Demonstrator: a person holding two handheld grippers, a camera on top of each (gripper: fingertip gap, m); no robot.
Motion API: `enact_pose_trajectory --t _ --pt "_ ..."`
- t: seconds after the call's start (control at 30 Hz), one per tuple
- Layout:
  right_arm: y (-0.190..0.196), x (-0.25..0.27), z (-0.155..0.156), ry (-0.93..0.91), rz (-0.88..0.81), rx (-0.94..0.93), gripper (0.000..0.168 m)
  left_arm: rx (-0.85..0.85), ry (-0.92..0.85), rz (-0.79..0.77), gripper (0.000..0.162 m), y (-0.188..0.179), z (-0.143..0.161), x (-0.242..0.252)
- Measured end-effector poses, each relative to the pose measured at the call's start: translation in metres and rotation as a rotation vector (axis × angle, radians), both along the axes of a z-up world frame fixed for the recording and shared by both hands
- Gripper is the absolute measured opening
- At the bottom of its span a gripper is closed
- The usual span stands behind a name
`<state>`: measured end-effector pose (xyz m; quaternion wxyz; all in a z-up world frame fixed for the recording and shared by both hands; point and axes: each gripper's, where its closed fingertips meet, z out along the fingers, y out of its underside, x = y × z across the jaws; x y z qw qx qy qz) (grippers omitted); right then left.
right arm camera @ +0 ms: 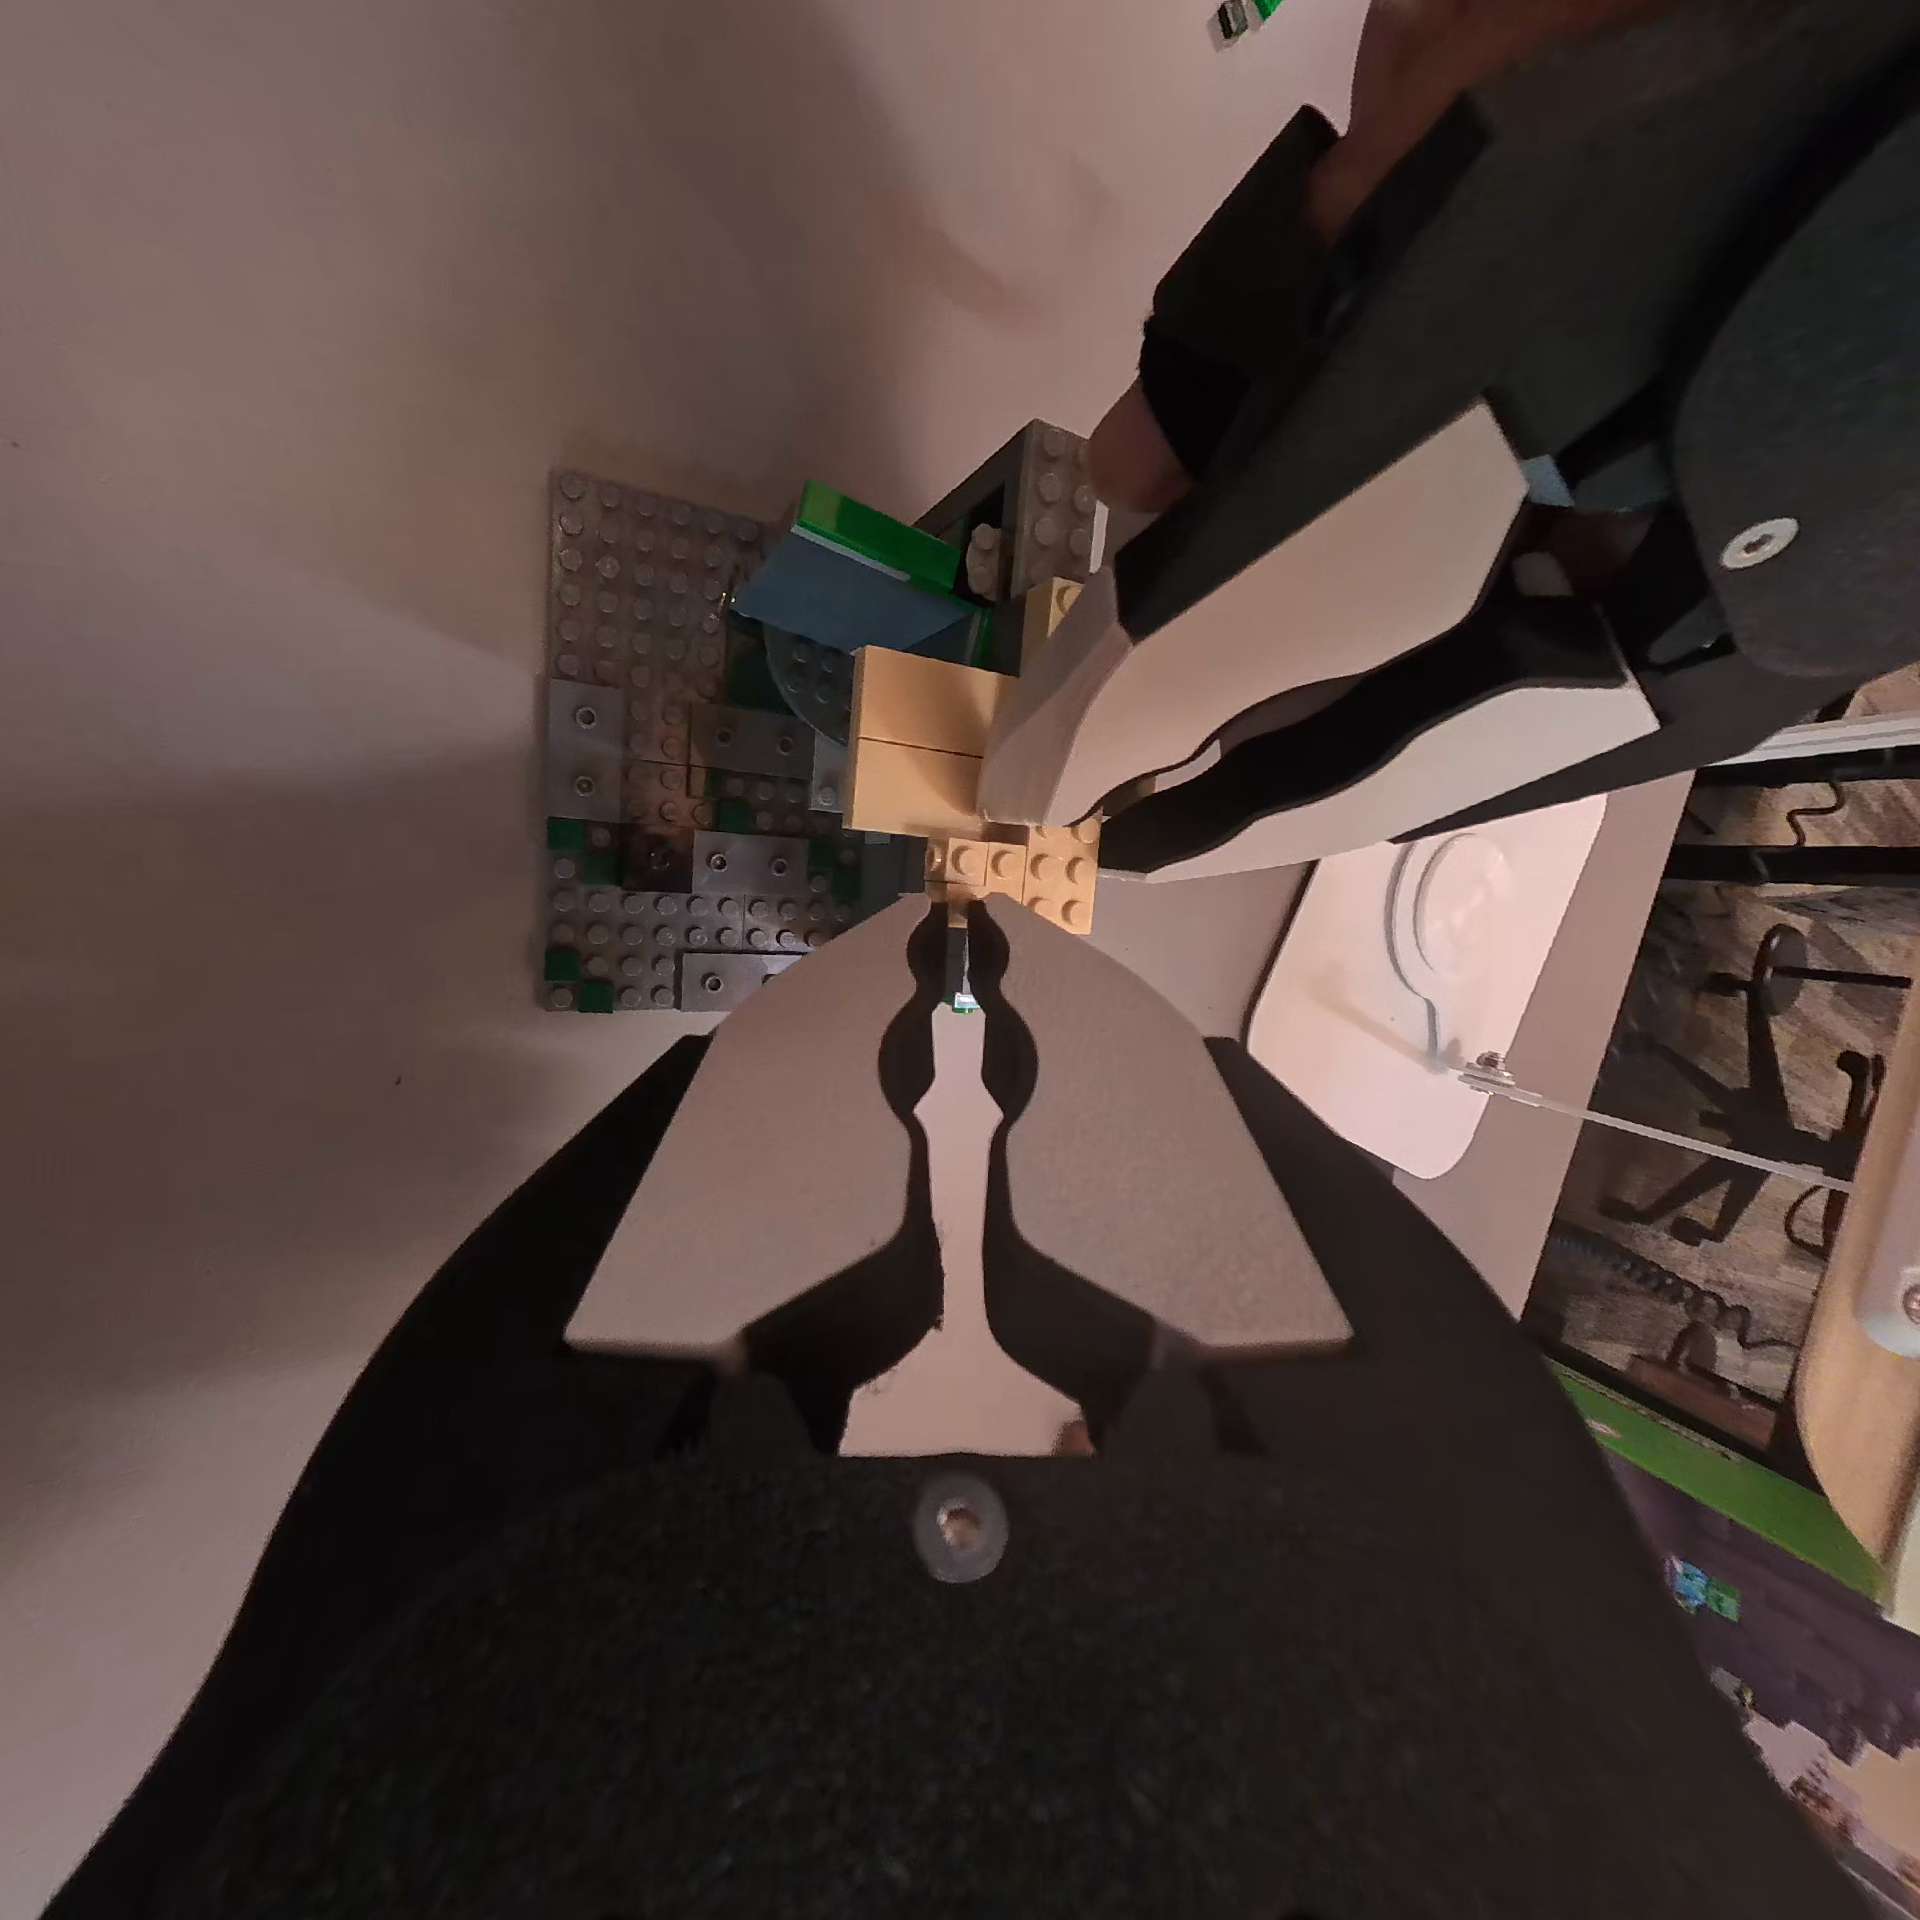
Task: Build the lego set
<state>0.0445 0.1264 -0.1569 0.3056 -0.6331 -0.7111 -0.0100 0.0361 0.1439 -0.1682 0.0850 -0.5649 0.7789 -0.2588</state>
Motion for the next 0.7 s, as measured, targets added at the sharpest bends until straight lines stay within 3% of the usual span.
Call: enact_pose_trajectory --t 0.33,0.5,0.7 --pt "0.002 0.000 0.001 0.037 -0.055 0.071 0.003 0.008 0.001 0.002 0.020 0.001 0.000 0.000" --pt "-0.001 0.000 0.011 0.141 -0.115 0.092 0.012 0.017 0.005 0.006 0.020 0.001 0.000 0.000" --pt "0.002 -0.006 0.006 0.241 -0.265 0.144 0.012 0.029 0.011 0.022 0.019 0.001 0.000 0.000"
